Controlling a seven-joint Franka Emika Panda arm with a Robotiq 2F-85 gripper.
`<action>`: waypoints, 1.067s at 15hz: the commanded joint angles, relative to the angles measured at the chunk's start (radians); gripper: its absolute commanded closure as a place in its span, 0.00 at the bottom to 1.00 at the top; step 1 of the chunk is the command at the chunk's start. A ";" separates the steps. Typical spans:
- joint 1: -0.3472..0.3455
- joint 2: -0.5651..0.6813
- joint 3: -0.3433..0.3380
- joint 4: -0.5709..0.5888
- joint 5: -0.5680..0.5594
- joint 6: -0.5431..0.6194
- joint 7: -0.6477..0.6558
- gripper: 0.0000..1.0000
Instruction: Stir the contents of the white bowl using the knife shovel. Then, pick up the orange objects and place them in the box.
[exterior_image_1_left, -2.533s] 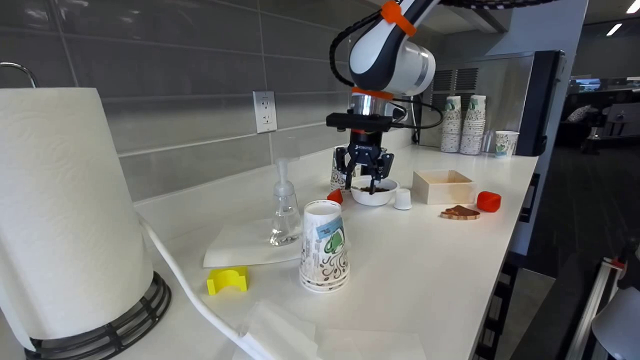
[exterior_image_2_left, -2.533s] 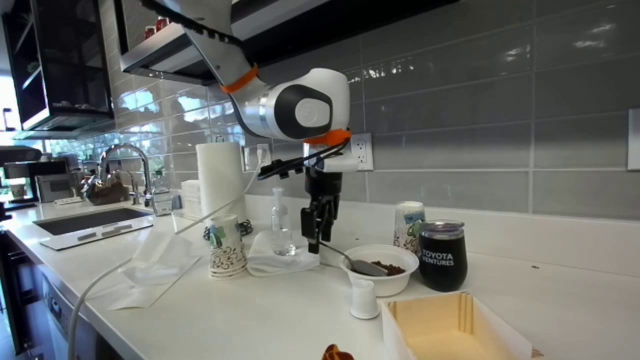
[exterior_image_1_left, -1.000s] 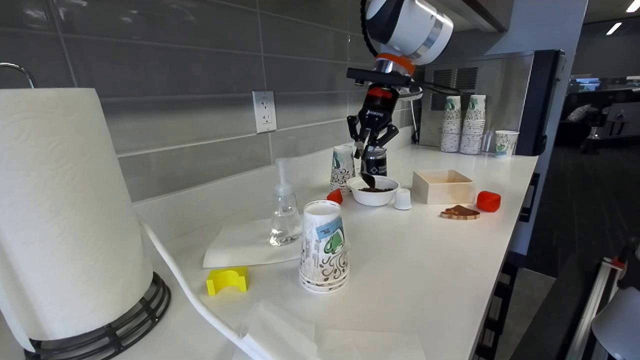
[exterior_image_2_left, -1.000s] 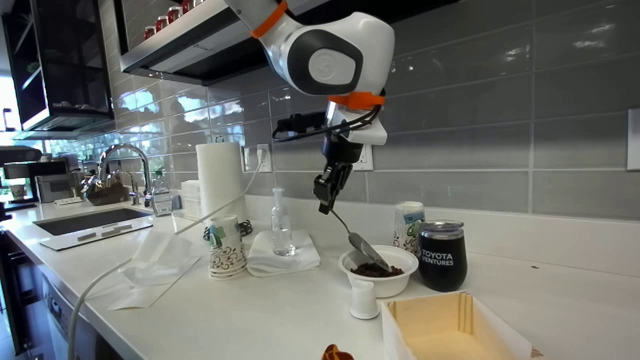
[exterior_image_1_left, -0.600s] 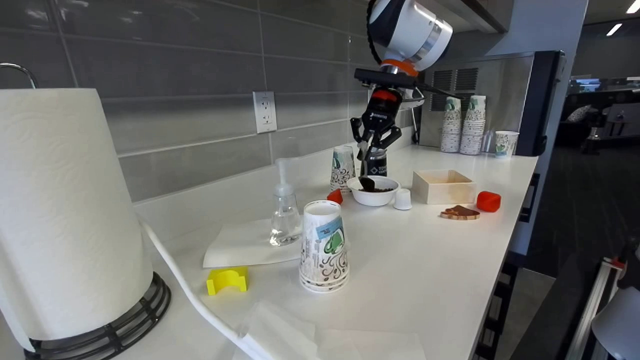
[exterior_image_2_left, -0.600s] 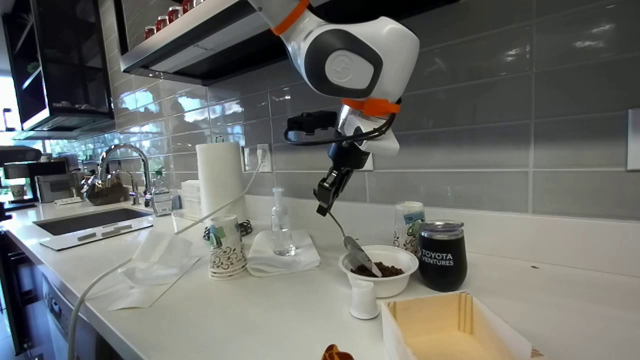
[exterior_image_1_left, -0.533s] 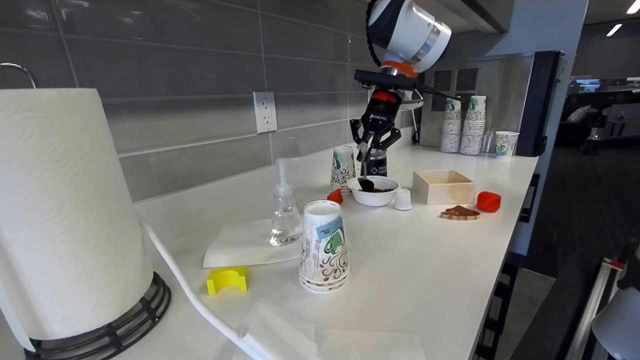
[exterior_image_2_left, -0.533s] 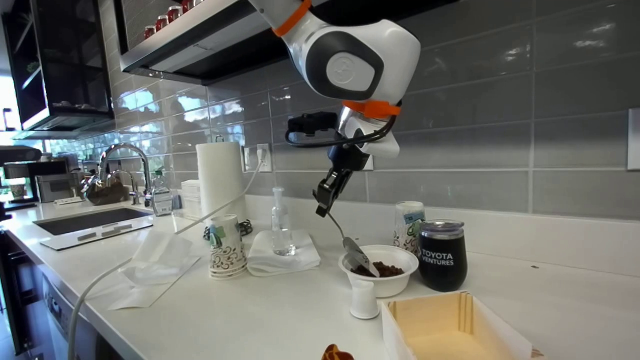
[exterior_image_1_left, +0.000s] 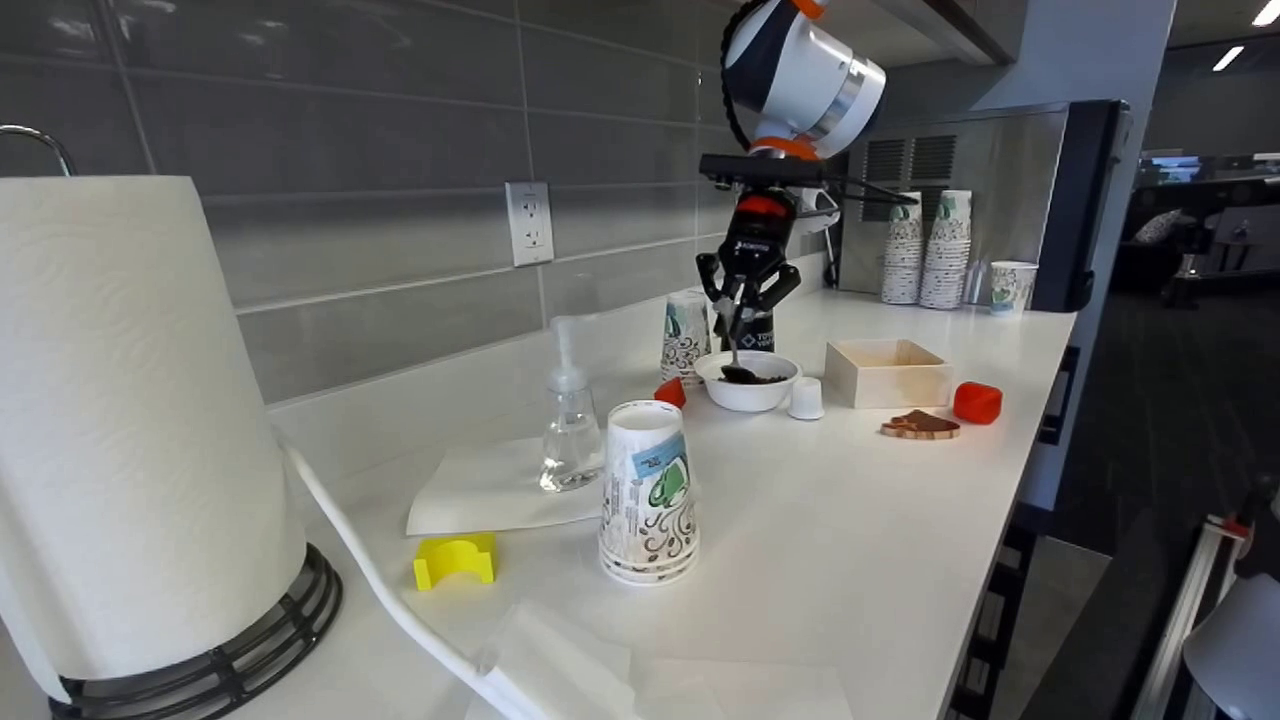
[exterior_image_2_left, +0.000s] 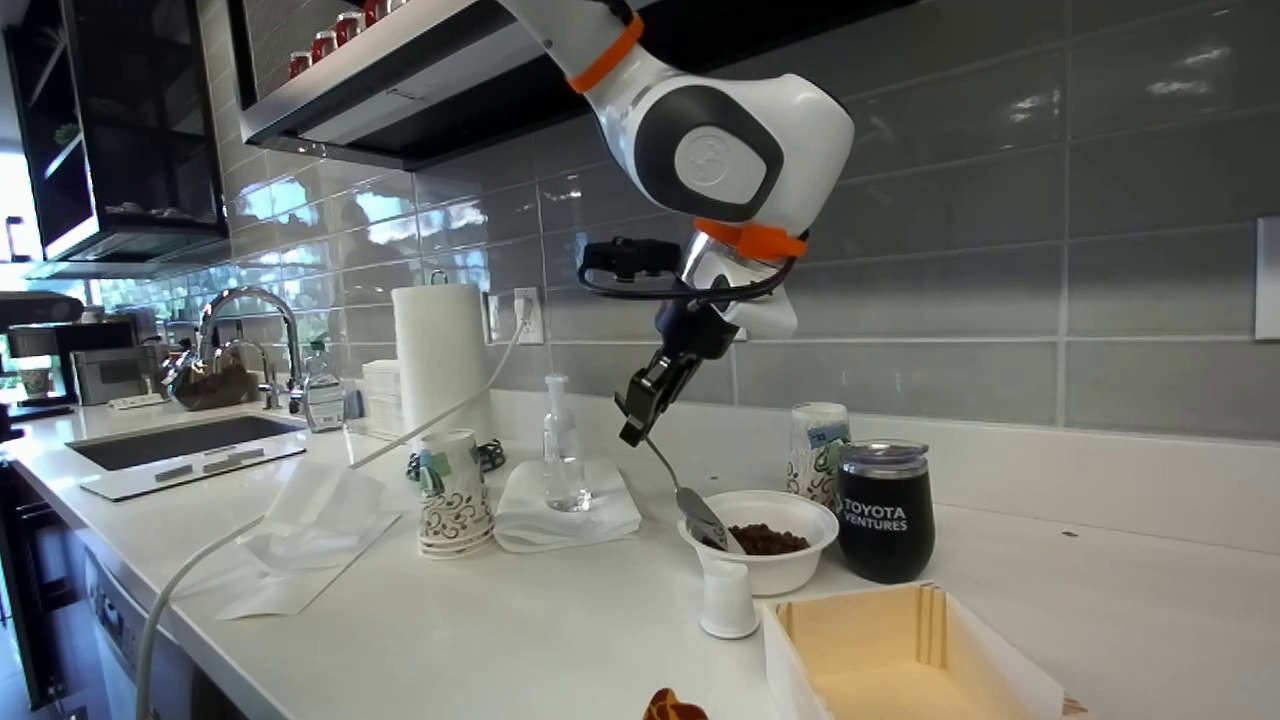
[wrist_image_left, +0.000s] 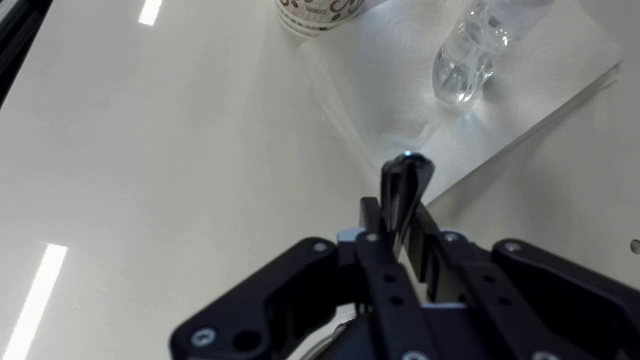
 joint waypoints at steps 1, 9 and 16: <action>-0.012 -0.001 -0.014 0.034 -0.030 -0.035 0.099 0.96; -0.009 0.005 -0.010 0.012 -0.018 0.135 0.132 0.96; -0.005 0.015 0.023 0.013 0.061 0.103 0.001 0.96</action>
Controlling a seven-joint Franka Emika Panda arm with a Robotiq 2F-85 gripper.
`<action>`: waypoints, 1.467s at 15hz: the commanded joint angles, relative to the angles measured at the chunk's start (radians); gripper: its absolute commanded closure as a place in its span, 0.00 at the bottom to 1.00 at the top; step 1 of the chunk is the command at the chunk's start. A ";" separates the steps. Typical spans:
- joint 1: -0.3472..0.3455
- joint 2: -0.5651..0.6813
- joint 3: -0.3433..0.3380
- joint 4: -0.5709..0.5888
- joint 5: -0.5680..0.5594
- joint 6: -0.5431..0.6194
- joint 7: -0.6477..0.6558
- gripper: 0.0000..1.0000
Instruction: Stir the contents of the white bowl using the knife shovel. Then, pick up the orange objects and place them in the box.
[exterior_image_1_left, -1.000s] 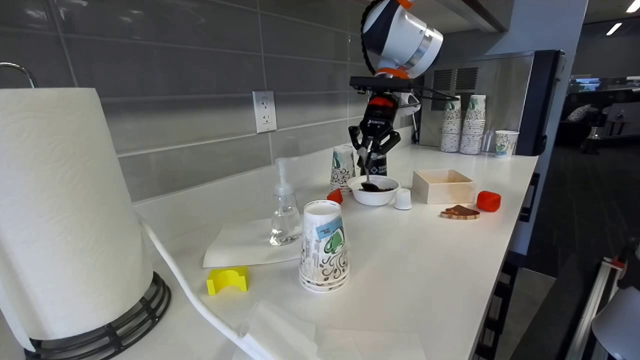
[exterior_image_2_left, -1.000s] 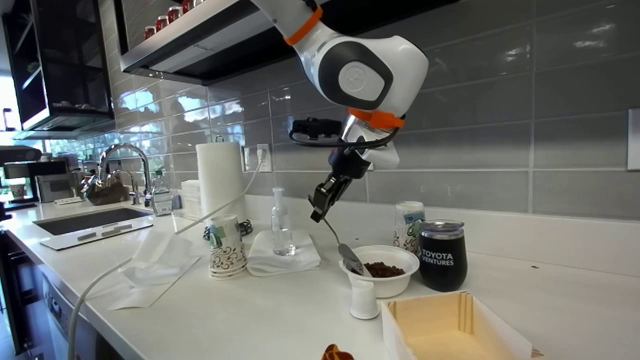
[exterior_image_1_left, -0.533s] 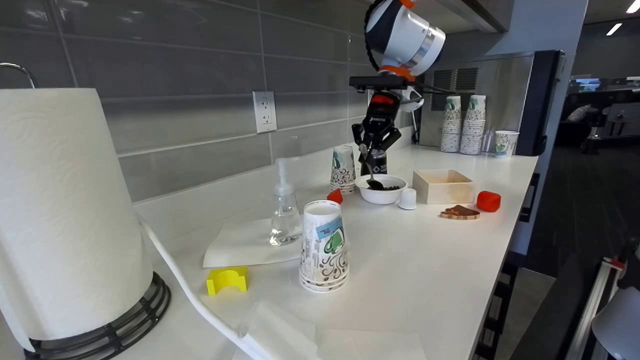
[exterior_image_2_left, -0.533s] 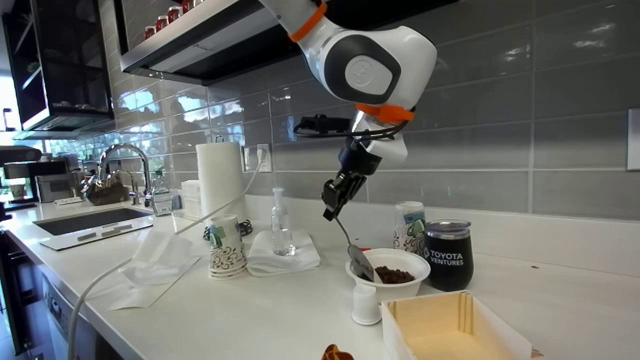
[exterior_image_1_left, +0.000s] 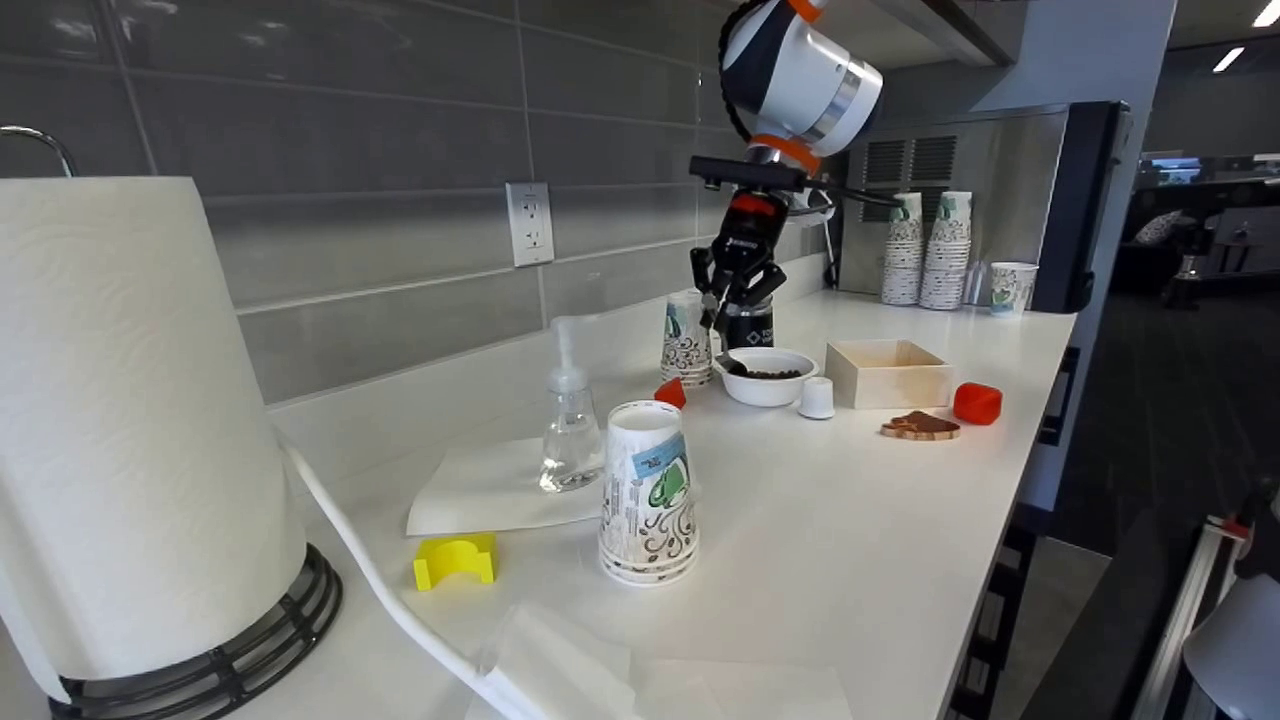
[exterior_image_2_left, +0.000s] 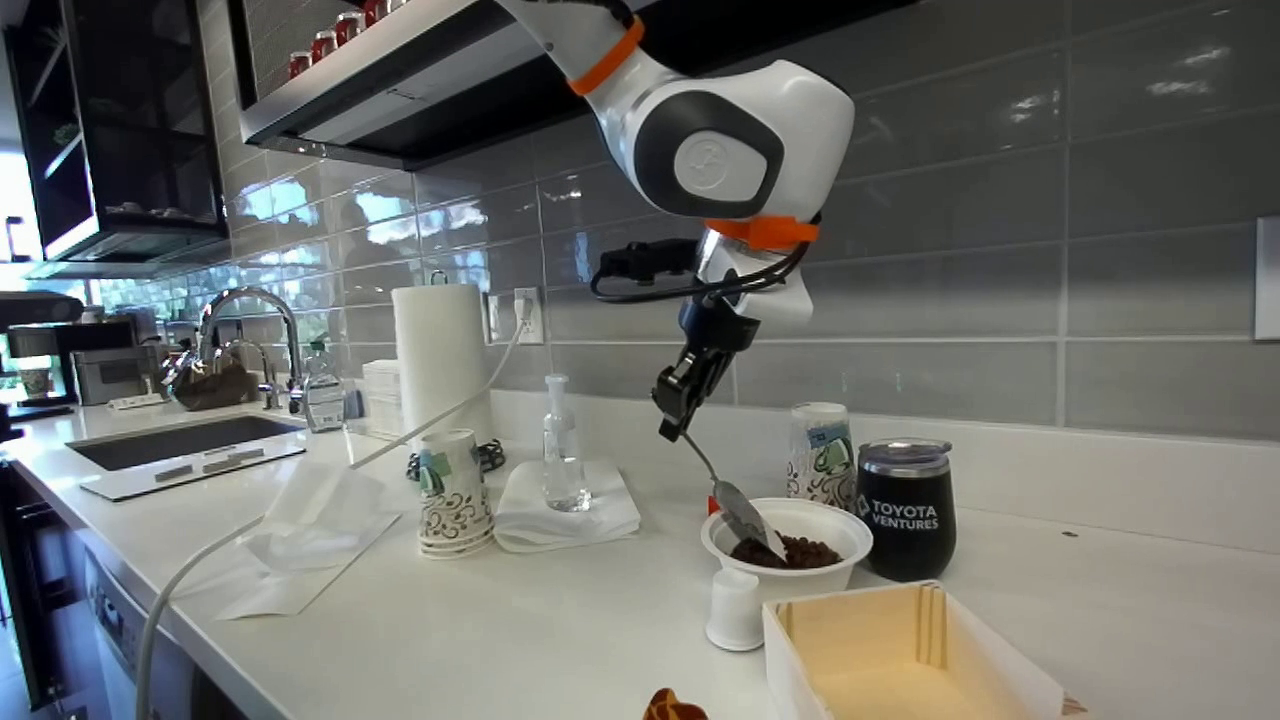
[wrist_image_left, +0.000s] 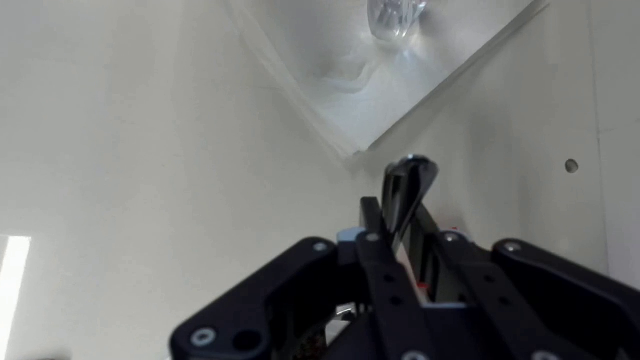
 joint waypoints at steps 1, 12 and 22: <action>0.000 0.008 0.011 0.009 0.061 -0.084 -0.087 0.96; -0.022 -0.005 -0.044 0.001 0.031 -0.209 0.010 0.96; 0.011 -0.007 0.006 -0.035 0.112 0.009 -0.143 0.96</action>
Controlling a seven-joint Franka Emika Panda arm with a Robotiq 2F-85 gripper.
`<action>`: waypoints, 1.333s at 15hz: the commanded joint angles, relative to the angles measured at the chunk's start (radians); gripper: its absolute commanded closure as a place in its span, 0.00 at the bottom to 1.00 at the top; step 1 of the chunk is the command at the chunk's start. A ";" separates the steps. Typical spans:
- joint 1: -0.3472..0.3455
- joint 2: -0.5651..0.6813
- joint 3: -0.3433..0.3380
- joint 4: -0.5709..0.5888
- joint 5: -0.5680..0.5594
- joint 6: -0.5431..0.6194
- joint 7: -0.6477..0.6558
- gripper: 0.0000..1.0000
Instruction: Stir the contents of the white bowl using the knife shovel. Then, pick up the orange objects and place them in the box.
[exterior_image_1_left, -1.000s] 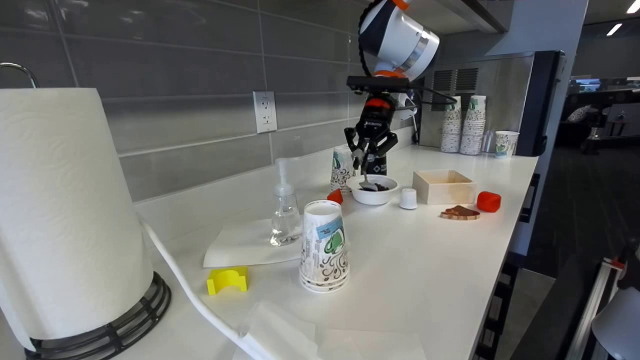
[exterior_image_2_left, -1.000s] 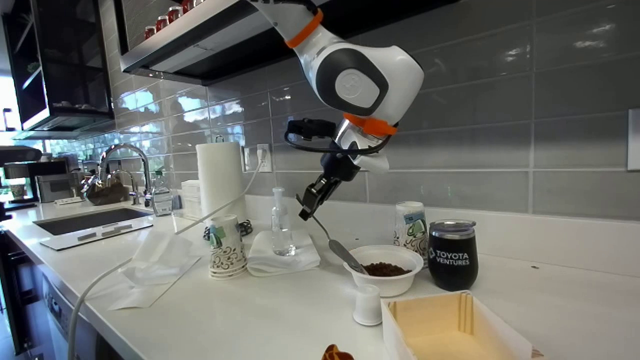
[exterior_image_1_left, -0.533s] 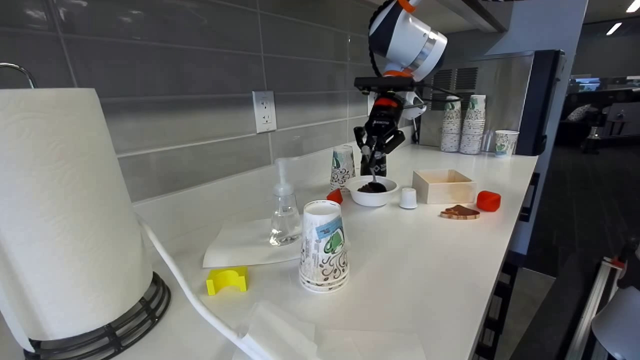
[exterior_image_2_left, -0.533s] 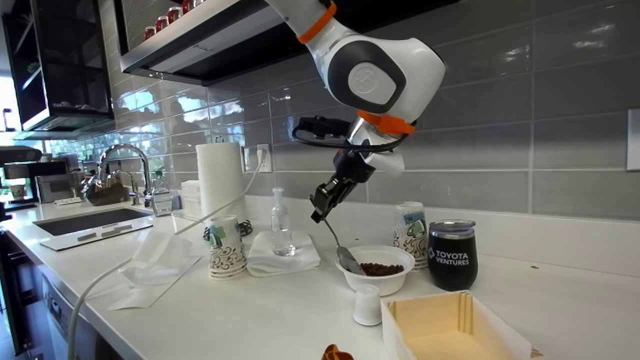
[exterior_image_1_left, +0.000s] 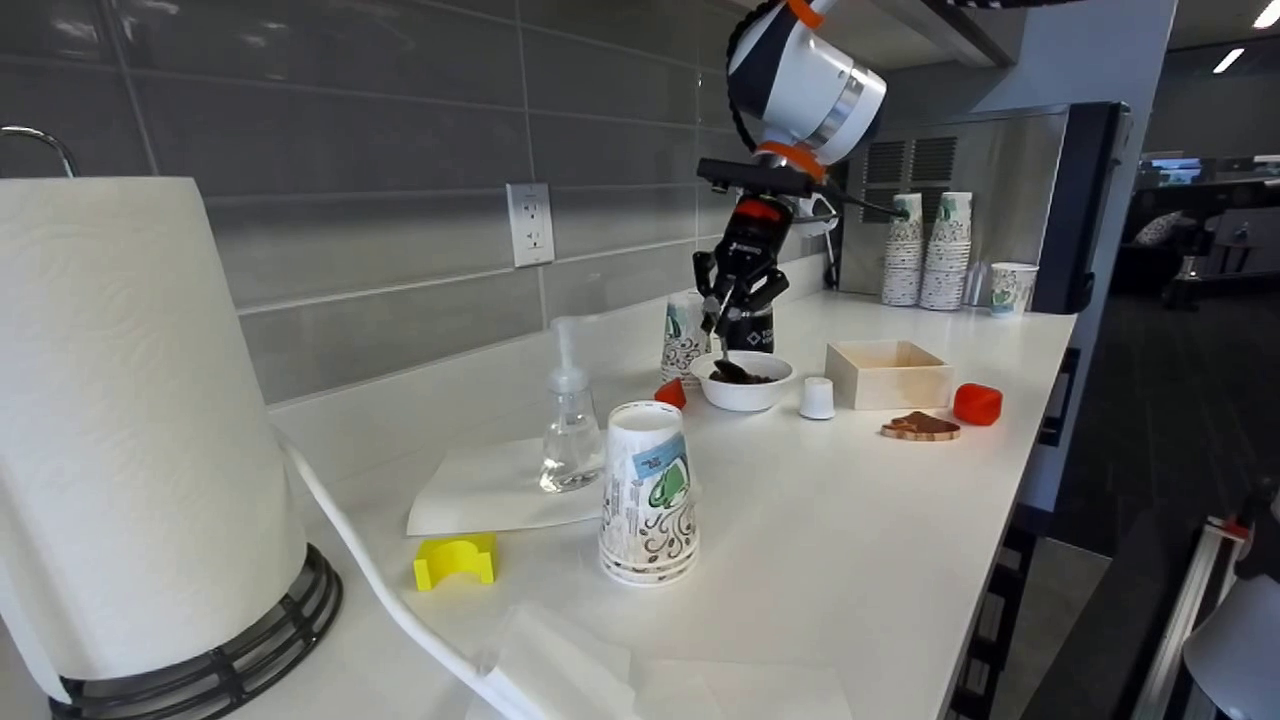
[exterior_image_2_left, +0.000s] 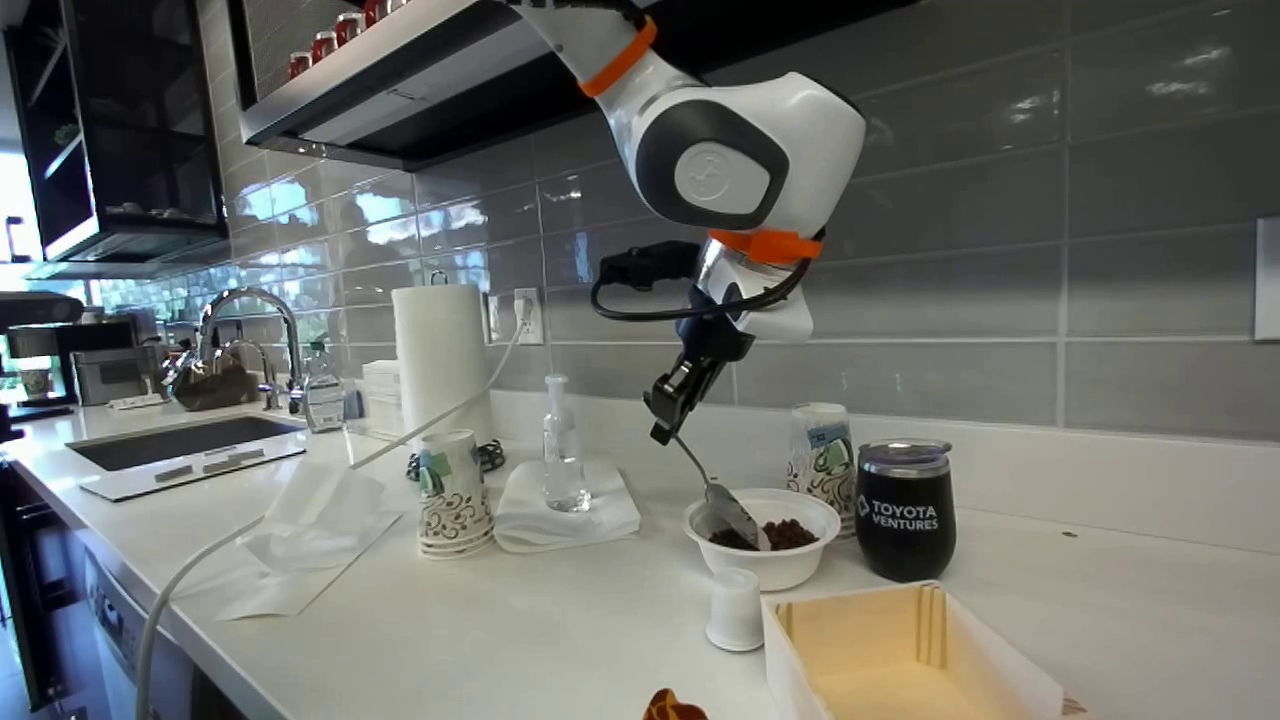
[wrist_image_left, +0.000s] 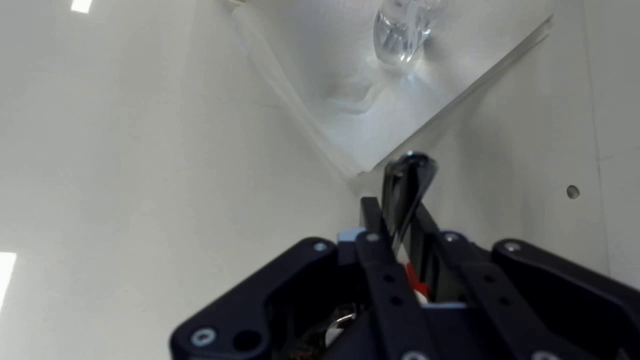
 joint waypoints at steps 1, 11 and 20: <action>0.015 -0.011 0.024 -0.025 0.059 0.026 -0.078 0.96; 0.004 -0.013 0.004 -0.006 0.008 -0.136 0.006 0.96; -0.007 -0.035 -0.026 -0.022 -0.013 0.039 0.085 0.96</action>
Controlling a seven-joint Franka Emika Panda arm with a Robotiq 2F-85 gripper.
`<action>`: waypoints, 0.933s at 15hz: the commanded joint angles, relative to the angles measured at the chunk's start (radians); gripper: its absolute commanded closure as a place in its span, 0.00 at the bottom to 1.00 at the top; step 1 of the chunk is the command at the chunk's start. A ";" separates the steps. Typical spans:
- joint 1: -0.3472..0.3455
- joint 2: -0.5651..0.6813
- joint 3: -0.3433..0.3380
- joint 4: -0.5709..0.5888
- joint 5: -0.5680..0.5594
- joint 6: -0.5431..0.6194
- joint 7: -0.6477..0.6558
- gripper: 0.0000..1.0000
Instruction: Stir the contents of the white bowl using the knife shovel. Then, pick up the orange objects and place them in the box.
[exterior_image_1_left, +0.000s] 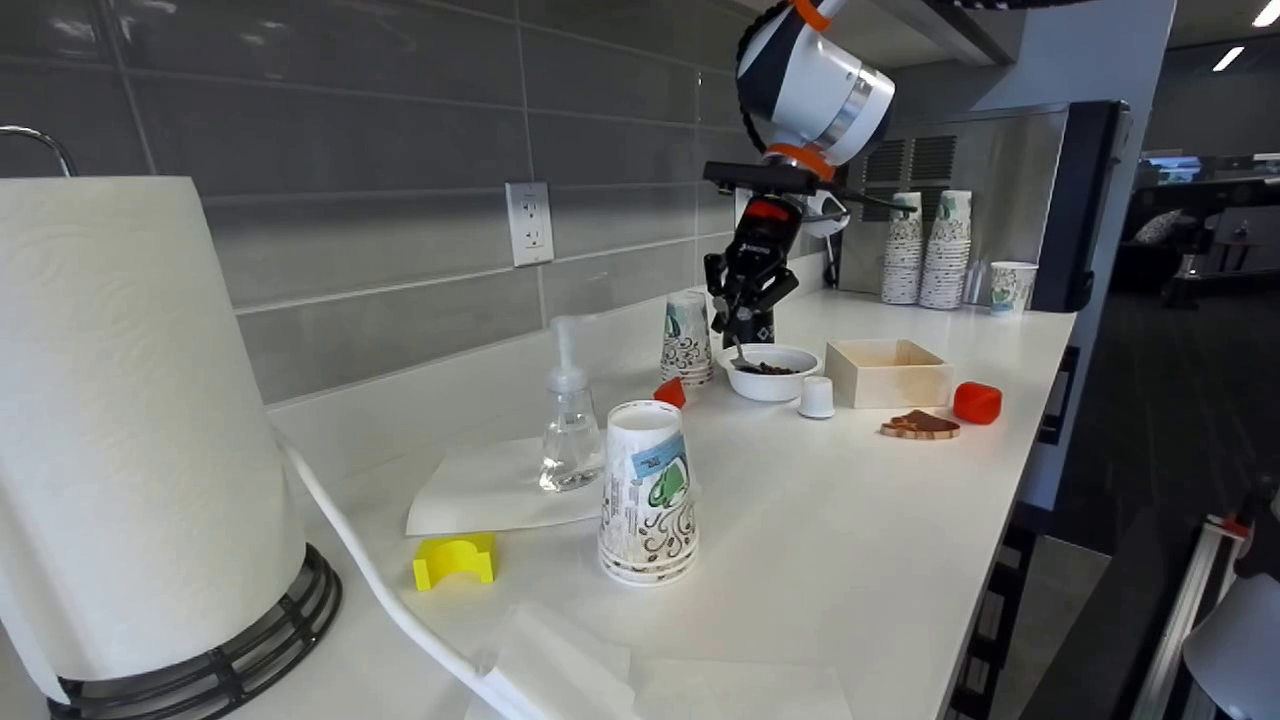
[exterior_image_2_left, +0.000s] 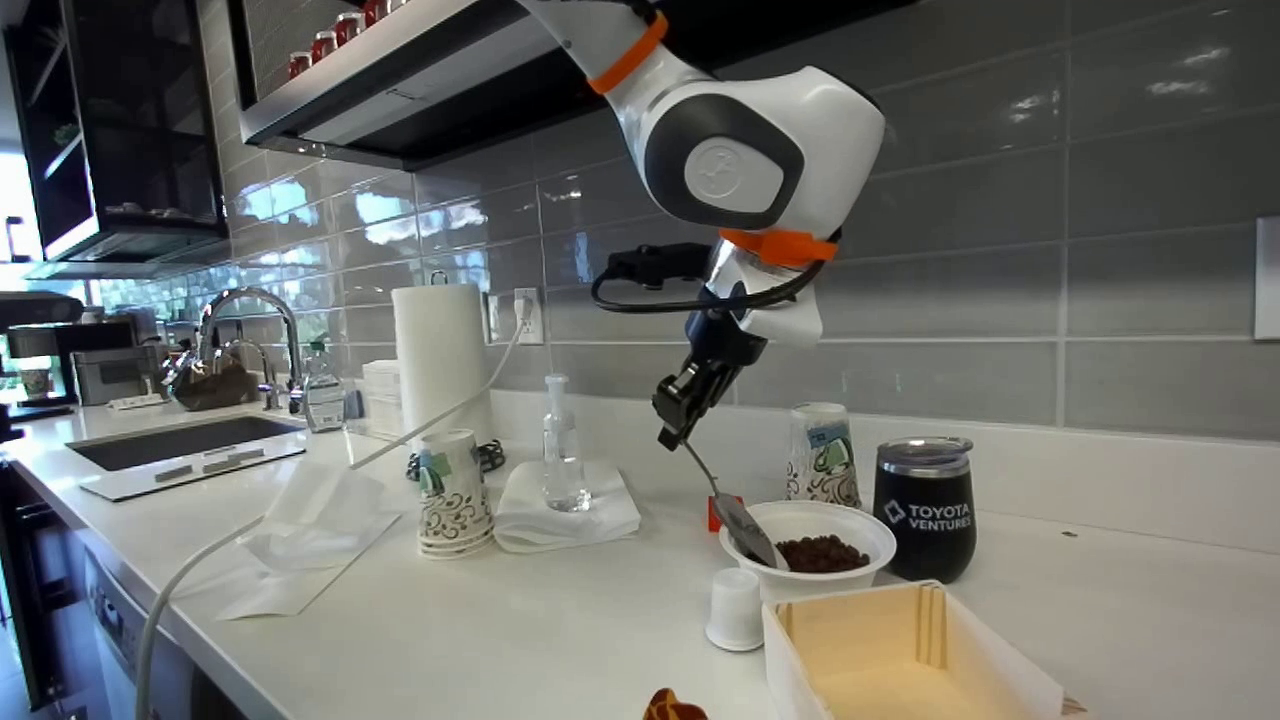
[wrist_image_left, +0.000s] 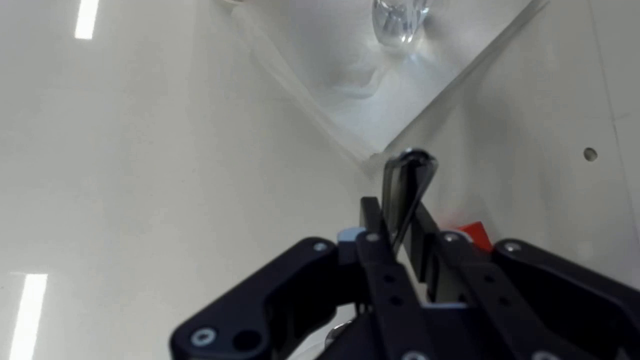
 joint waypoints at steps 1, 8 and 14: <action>0.000 -0.040 0.006 -0.018 0.001 0.076 -0.004 0.96; -0.002 -0.031 0.025 0.001 0.053 0.030 -0.122 0.96; -0.014 -0.020 0.012 0.021 0.025 -0.161 -0.130 0.96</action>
